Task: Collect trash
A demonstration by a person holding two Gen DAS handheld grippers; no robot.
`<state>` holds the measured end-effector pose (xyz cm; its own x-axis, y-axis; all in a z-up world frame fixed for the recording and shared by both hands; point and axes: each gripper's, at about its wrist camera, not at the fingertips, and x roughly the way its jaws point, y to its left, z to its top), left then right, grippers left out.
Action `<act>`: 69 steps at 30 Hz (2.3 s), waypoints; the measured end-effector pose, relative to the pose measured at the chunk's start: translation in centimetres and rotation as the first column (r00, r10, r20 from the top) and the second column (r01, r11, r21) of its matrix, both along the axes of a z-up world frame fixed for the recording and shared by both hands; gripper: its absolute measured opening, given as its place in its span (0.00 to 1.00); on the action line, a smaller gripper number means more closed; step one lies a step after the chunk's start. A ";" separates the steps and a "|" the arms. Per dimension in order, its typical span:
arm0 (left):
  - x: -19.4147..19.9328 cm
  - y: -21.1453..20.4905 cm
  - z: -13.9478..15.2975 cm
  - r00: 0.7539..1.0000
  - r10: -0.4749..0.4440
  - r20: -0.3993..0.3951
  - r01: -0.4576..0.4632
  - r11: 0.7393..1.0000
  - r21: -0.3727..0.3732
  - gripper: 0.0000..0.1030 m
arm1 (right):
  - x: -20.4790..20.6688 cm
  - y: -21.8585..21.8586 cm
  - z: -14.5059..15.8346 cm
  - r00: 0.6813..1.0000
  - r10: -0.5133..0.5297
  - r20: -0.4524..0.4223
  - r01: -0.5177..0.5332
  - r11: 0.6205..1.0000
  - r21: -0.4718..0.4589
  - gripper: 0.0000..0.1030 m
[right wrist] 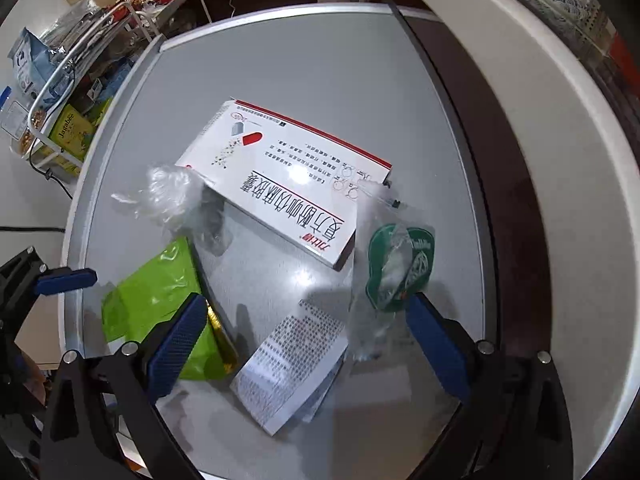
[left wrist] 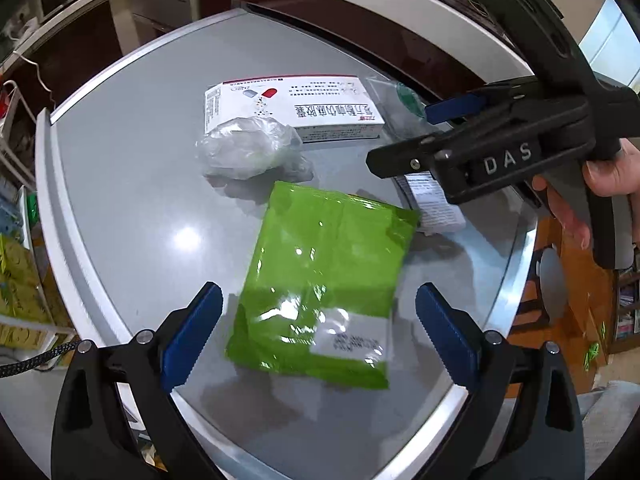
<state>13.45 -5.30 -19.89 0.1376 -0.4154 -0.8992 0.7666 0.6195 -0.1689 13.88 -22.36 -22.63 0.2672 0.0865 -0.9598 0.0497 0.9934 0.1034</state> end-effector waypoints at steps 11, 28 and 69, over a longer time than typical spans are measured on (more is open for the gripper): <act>1.3 -0.2 -1.5 0.998 -0.038 -0.058 0.038 0.999 -0.016 0.95 | 0.5 -1.6 -0.9 1.000 0.003 -0.022 -0.002 0.998 0.070 0.49; 0.3 0.6 -0.3 0.999 -0.048 -0.021 0.046 0.997 -0.061 0.95 | -0.9 -0.4 1.2 0.998 0.032 0.049 -0.033 0.999 0.025 0.86; -1.5 -5.4 -2.8 0.990 -0.144 -0.003 0.144 0.989 0.044 0.79 | 0.9 0.1 -1.1 0.997 0.082 0.011 -0.083 0.991 0.103 0.45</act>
